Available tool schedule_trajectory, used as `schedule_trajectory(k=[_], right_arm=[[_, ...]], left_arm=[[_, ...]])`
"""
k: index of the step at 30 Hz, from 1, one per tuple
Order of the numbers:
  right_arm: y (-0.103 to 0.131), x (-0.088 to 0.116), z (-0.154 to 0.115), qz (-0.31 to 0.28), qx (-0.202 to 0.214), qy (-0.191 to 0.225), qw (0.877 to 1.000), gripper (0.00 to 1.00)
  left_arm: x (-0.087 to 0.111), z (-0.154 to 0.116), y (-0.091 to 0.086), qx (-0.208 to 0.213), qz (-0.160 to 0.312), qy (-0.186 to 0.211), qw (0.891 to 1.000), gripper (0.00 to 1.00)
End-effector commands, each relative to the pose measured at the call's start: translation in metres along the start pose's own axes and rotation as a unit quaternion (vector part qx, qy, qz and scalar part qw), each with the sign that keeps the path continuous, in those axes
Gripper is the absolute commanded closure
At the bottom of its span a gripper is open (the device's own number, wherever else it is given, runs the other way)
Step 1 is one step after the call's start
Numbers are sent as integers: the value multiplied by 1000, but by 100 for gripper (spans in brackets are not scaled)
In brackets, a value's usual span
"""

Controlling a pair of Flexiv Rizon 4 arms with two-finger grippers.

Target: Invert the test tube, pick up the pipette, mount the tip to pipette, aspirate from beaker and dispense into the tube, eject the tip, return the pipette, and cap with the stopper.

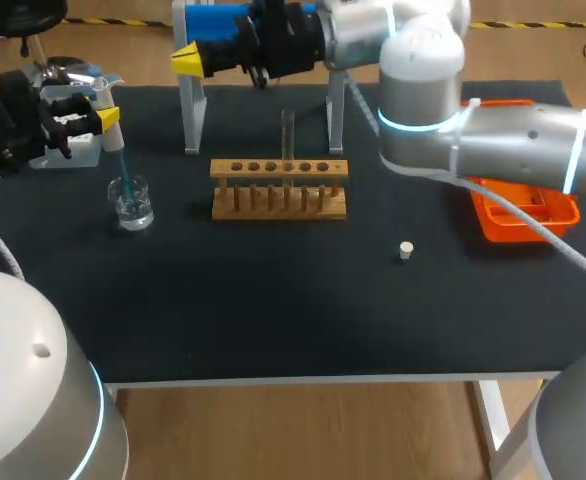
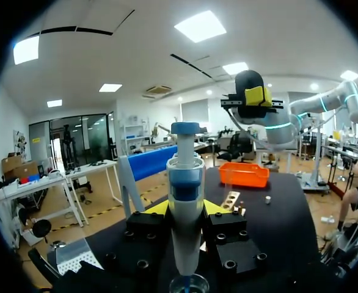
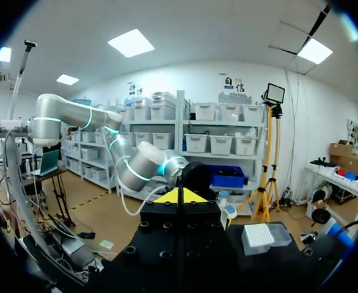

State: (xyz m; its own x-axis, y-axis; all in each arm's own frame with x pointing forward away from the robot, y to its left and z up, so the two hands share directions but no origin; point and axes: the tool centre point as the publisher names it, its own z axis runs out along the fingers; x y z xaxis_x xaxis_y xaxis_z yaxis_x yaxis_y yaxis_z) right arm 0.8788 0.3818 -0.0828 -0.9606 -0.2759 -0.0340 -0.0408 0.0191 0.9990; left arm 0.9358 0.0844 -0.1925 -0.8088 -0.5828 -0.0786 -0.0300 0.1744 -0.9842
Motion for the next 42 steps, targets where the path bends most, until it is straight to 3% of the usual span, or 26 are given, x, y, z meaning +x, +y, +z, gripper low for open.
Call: schedule_trajectory(k=[1, 25, 42], right_arm=[[-2, -14, 15, -6, -13, 71, 997, 100], [7, -53, 80, 7, -13, 105, 994, 100], [-6, -66, 101, 19, -12, 103, 994, 100]], left_arm=[[0, 0, 0, 1, 1, -1, 1000, 100], [0, 0, 0, 1, 1, -1, 1000, 100], [0, 0, 0, 1, 1, -1, 1000, 100]])
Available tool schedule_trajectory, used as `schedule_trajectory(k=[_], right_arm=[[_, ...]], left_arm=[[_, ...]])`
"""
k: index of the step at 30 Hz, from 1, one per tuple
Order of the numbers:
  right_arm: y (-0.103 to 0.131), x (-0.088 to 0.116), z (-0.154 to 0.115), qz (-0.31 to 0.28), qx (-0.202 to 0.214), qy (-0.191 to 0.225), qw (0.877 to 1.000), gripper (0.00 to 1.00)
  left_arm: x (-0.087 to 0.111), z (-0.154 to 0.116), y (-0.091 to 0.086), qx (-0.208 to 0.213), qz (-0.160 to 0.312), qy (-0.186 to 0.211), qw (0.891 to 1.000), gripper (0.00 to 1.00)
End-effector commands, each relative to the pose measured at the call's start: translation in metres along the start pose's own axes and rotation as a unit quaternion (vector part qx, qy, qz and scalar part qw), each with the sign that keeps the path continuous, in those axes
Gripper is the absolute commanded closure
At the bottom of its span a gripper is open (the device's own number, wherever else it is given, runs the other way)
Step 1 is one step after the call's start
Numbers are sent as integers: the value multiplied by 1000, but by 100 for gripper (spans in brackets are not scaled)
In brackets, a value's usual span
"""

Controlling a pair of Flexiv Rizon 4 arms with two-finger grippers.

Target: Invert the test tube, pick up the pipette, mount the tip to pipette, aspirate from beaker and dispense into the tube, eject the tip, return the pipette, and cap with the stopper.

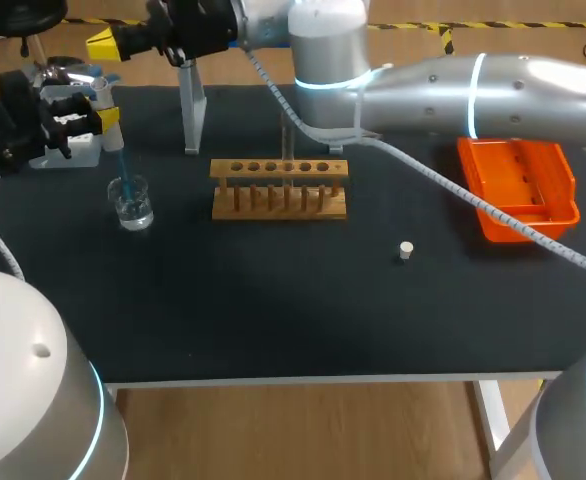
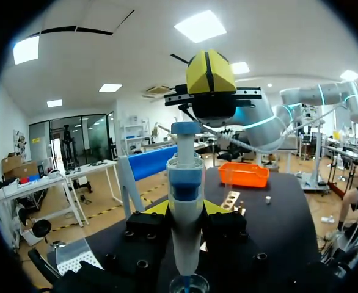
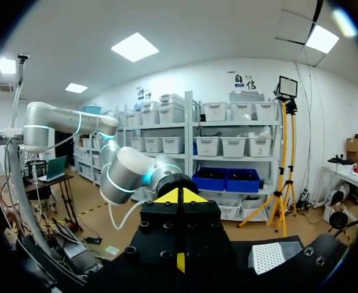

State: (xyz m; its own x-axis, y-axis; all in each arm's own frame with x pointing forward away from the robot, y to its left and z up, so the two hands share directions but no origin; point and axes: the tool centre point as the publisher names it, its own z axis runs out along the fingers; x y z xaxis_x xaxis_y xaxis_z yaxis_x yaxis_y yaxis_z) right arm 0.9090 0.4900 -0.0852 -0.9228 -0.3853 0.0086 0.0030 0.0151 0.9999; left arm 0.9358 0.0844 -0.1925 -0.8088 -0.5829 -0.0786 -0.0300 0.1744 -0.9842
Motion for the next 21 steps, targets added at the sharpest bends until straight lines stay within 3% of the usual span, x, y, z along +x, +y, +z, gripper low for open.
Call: schedule_trajectory(k=[1, 21], right_arm=[[-5, -9, 5, -1, -2, 45, 999, 100], [-19, -26, 11, -6, -2, 31, 1000, 100]], left_arm=[[0, 0, 0, 1, 1, -1, 1000, 100], [0, 0, 0, 1, 1, -1, 1000, 100]])
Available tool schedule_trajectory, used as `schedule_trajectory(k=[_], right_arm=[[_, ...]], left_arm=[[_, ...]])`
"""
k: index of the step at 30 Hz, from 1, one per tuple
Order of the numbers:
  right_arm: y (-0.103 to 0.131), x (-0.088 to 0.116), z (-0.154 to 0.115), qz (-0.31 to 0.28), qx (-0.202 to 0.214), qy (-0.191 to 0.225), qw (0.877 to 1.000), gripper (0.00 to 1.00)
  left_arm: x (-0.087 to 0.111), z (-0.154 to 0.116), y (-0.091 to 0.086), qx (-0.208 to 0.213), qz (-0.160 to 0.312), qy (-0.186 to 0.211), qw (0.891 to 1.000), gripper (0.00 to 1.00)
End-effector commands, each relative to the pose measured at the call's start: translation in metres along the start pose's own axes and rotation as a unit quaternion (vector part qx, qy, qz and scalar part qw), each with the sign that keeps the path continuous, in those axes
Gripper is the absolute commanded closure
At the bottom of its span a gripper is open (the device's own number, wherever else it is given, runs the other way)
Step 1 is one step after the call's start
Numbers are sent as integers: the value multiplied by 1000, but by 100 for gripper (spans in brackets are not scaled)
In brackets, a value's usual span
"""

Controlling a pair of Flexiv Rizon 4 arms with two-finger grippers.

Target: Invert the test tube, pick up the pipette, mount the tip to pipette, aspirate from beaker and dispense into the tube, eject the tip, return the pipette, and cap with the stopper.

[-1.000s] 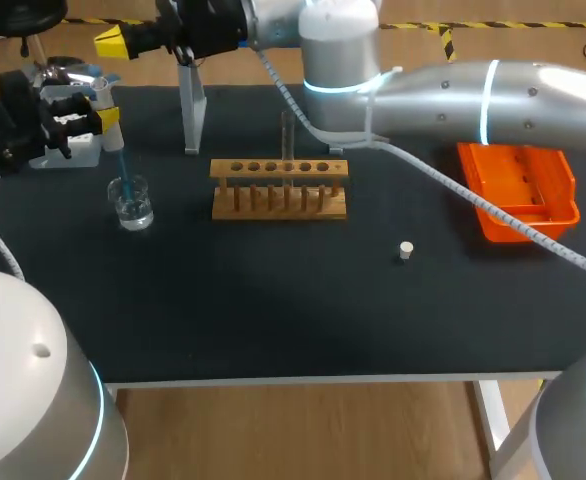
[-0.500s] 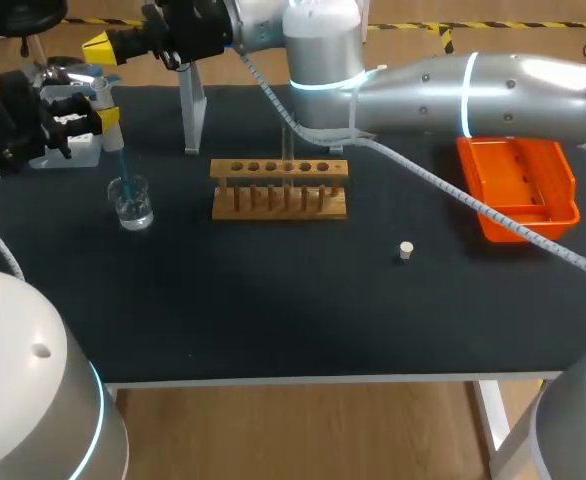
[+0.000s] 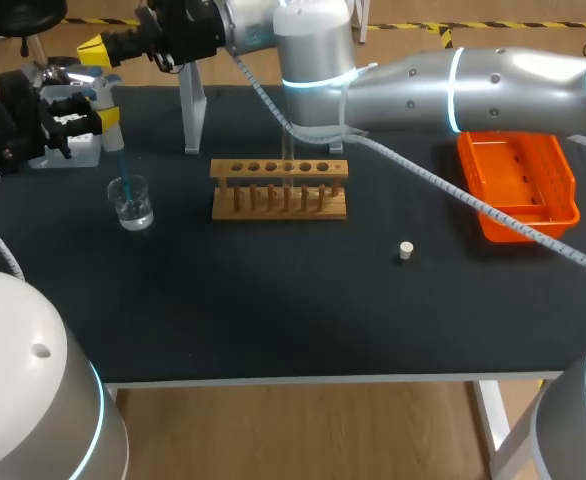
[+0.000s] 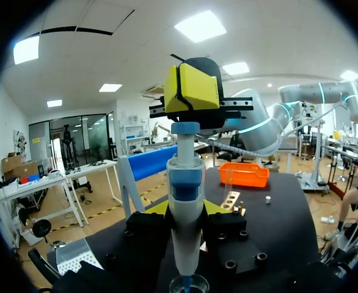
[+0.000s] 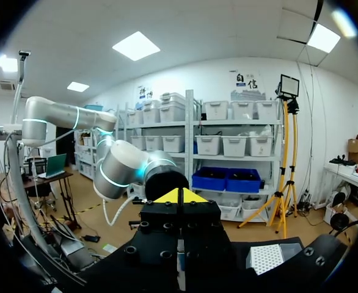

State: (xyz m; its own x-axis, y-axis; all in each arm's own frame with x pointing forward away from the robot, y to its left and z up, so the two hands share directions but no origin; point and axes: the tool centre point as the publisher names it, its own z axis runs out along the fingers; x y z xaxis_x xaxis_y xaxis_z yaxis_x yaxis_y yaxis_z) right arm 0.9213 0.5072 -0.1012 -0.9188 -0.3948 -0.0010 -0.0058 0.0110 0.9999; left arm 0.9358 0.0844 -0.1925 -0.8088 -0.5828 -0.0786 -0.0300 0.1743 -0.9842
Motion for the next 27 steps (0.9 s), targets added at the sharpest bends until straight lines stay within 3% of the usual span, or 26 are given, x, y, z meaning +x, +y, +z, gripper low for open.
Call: schedule_trajectory(k=[1, 27], right_arm=[[-4, -9, 0, -1, -2, 25, 1000, 100], [-14, -13, 2, -2, 7, 27, 1000, 100]], left_arm=[[0, 0, 0, 1, 1, -1, 1000, 100], [0, 0, 0, 1, 1, -1, 1000, 100]])
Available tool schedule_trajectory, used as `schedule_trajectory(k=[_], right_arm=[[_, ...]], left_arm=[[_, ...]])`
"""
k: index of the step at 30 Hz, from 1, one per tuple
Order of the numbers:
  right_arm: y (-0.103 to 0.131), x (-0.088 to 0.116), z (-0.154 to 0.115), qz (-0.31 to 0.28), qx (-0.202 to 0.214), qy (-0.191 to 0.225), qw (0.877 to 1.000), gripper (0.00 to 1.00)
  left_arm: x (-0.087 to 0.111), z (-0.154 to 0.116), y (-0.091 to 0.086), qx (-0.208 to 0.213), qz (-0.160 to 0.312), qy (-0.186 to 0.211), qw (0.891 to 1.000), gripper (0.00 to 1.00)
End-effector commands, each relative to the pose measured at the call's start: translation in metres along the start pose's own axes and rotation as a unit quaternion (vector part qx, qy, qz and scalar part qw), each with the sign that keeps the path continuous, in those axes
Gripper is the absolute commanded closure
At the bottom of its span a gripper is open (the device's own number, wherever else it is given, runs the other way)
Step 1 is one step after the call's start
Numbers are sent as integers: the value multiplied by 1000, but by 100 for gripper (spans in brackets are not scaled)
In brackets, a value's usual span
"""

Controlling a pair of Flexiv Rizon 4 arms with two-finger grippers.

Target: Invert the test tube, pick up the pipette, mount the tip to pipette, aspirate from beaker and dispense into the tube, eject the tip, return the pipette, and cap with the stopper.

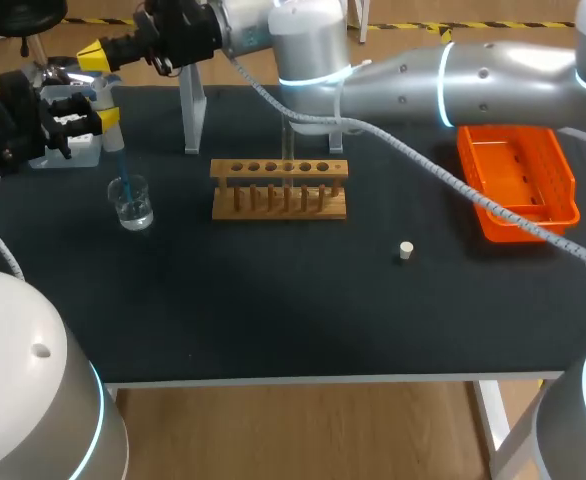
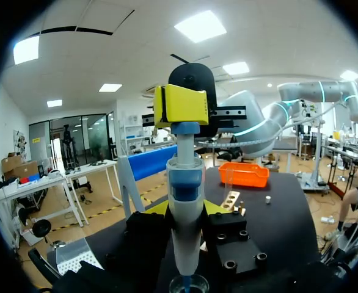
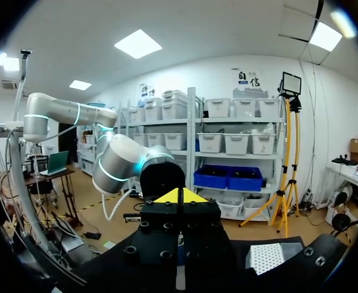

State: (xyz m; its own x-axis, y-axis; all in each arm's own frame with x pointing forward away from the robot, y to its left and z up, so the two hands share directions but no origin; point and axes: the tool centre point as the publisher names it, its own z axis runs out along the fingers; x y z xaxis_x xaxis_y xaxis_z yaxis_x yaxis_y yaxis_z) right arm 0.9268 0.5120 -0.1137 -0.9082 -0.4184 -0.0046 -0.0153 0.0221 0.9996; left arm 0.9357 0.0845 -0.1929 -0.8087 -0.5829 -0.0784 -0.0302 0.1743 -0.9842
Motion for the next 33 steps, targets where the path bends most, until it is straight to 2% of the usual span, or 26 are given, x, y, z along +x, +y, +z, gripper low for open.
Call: schedule_trajectory(k=[1, 21, 33], right_arm=[[-2, -5, 0, 0, 0, 14, 1000, 100], [-16, 0, -1, 5, 12, 10, 1000, 100], [-32, 5, -4, 16, 22, 7, 1000, 100]], left_arm=[[0, 0, 0, 1, 1, -1, 1000, 100], [0, 0, 0, 1, 1, -1, 1000, 100], [0, 0, 0, 1, 1, -1, 1000, 100]])
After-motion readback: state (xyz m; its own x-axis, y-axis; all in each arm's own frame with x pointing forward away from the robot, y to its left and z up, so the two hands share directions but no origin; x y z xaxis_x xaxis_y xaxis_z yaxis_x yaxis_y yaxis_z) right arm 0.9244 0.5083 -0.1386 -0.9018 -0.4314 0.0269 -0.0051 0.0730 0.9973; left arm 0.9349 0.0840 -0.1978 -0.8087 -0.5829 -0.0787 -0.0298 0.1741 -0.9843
